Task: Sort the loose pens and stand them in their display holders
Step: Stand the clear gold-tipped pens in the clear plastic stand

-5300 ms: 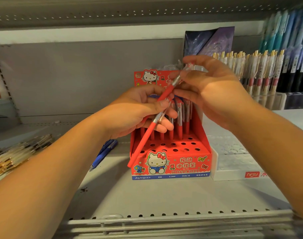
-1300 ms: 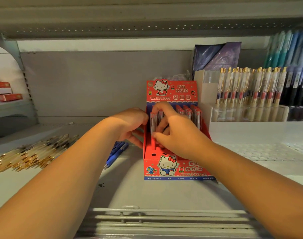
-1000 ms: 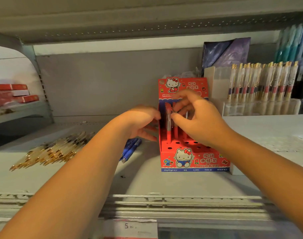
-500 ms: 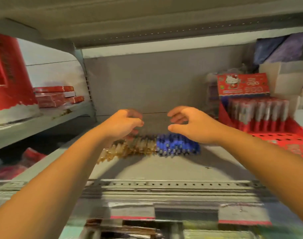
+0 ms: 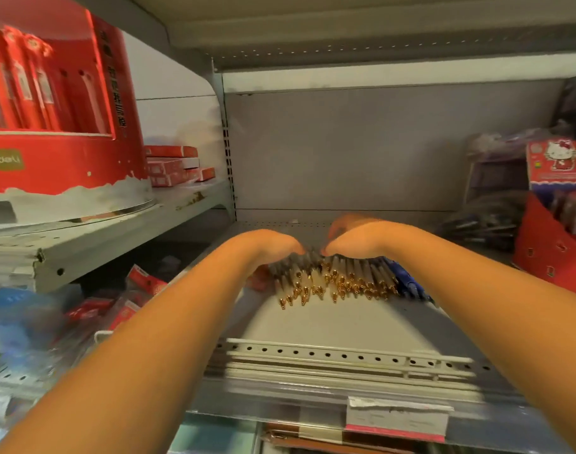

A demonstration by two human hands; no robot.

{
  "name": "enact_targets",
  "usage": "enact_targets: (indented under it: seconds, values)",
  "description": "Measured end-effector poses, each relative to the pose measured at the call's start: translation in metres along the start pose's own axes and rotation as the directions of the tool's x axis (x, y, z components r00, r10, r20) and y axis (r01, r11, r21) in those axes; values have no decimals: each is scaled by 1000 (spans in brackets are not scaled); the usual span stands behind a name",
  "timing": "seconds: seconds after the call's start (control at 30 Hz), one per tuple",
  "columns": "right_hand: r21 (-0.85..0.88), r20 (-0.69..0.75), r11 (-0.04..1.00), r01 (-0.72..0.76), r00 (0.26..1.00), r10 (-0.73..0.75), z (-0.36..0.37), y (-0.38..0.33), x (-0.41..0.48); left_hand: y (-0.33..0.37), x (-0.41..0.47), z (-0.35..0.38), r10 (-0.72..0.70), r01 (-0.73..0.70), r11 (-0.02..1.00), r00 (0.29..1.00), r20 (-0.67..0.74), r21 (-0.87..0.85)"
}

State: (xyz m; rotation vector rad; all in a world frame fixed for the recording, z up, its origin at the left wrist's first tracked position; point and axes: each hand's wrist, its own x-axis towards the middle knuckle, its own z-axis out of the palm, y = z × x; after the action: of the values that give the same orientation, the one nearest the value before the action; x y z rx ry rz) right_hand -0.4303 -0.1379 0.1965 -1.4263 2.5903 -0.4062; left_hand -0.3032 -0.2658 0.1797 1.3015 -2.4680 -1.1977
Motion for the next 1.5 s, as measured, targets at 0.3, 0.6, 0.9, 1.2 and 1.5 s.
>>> enact_targets:
  seconds: [0.3, 0.6, 0.9, 1.2, 1.5]
  values:
    - [-187, 175, 979, 79, 983, -46, -1, -2, 40, 33, 16, 15, -100, 67, 983, 977, 190, 173]
    - [-229, 170, 973, 41, 986, -2, 4, -11, 53, 25, 30, 10, -142, 91, 973, 960, 241, 210]
    - [-316, 118, 946, -73, 986, 116, 9, -27, 59, 30, 11, 9, 72, -196, 913, 940, 332, 358]
    - [-318, 29, 945, -82, 995, 96, 21, -26, 63, 29, 18, 14, 146, -299, 860, 920, 363, 413]
    - [-256, -74, 958, -127, 991, 111, 26, -19, 67, 32, 15, 16, 121, -275, 861, 927, 354, 427]
